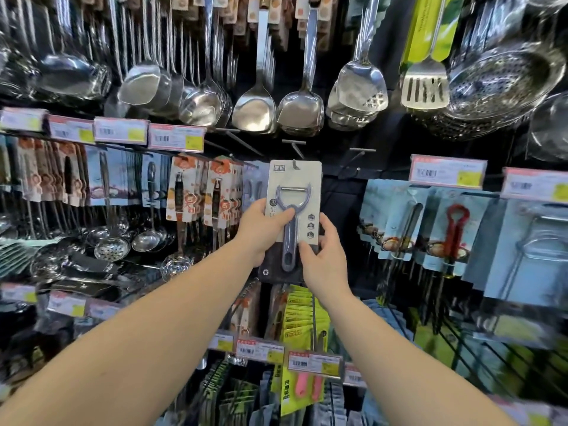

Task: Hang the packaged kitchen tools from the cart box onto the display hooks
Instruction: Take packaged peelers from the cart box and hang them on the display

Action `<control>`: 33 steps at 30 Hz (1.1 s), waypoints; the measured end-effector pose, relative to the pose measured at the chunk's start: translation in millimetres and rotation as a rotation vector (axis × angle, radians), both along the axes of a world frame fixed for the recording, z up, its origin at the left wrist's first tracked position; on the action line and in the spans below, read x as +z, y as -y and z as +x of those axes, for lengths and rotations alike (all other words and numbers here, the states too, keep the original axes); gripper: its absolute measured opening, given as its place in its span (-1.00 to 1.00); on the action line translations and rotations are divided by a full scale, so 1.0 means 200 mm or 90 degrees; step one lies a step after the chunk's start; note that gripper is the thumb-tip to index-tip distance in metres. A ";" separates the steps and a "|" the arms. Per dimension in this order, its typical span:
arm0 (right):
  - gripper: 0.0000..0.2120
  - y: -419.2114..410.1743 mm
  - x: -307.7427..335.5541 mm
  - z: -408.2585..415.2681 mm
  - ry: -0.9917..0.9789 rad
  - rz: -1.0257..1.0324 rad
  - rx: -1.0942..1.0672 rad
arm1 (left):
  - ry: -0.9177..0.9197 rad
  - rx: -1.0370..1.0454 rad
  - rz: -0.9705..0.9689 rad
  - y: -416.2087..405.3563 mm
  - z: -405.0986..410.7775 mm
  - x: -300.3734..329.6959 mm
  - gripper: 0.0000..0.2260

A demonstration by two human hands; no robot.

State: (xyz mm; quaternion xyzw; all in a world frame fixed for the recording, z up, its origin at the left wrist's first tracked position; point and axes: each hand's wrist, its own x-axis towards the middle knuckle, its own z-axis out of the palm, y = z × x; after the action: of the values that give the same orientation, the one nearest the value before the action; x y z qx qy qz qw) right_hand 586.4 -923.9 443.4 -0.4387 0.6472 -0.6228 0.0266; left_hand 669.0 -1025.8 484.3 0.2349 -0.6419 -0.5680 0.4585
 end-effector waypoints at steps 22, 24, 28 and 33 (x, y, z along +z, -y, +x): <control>-0.47 -0.94 -0.29 -0.59 -0.003 0.249 -0.278 | 0.429 0.116 -0.388 -0.85 -0.52 -0.36 -0.46; -0.47 -1.23 -0.31 -0.70 -0.022 0.287 -0.324 | 0.447 0.074 -0.437 -1.11 -0.67 -0.38 -0.46; -0.49 -1.94 -0.34 -0.91 -0.101 0.372 -0.426 | 0.494 -0.042 -0.512 -1.75 -0.97 -0.44 -0.45; -0.54 -2.84 -0.38 -1.11 -0.141 0.479 -0.555 | 0.475 -0.154 -0.641 -2.60 -1.29 -0.52 -0.45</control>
State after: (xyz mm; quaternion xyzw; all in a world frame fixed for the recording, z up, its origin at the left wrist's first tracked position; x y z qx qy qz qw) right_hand 363.5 -356.9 367.0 -0.1550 0.9434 -0.2543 -0.1456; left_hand 411.1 -506.0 379.4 0.0987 -0.9686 -0.1247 0.1911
